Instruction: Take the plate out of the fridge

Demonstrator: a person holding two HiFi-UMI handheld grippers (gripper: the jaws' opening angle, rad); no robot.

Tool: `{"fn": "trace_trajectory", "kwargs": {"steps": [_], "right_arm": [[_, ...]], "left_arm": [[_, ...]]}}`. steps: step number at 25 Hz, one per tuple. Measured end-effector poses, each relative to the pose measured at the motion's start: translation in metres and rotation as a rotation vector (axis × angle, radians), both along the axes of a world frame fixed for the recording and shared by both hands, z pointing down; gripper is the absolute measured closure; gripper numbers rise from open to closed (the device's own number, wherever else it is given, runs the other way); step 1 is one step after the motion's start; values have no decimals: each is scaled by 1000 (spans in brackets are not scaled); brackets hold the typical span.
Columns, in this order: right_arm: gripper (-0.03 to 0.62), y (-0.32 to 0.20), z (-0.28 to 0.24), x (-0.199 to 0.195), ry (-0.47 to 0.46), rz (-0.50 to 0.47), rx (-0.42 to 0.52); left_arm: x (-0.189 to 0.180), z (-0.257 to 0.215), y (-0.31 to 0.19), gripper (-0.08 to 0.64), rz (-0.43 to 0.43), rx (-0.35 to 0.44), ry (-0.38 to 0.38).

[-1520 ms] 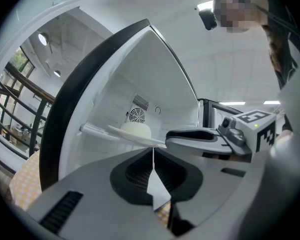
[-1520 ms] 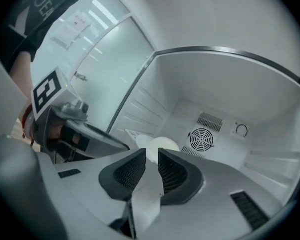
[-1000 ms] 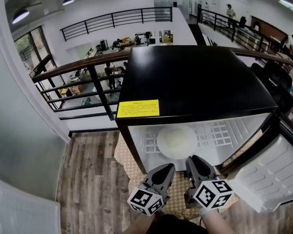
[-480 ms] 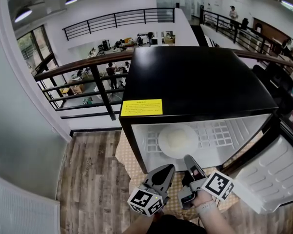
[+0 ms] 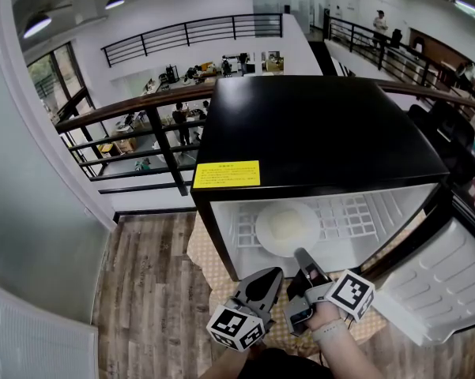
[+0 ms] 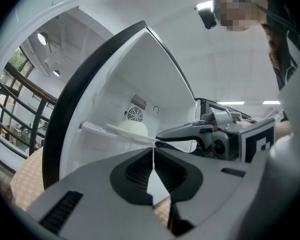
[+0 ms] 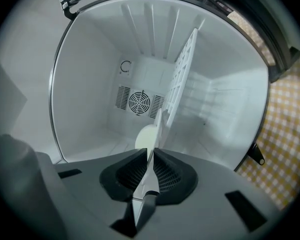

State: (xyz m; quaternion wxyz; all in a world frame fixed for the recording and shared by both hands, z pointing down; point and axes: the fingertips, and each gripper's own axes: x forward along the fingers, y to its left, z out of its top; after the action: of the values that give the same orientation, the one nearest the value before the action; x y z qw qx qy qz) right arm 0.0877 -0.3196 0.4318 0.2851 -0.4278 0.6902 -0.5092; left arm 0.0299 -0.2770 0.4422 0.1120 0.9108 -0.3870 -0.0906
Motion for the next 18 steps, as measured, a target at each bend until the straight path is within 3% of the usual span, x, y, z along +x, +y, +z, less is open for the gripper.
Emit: {"fn": "trace_trajectory", "kwargs": {"steps": [18], "right_arm": [[532, 5, 2, -5, -54, -4, -13]], "left_arm": [[-2, 0, -2, 545, -2, 0, 5]]}}
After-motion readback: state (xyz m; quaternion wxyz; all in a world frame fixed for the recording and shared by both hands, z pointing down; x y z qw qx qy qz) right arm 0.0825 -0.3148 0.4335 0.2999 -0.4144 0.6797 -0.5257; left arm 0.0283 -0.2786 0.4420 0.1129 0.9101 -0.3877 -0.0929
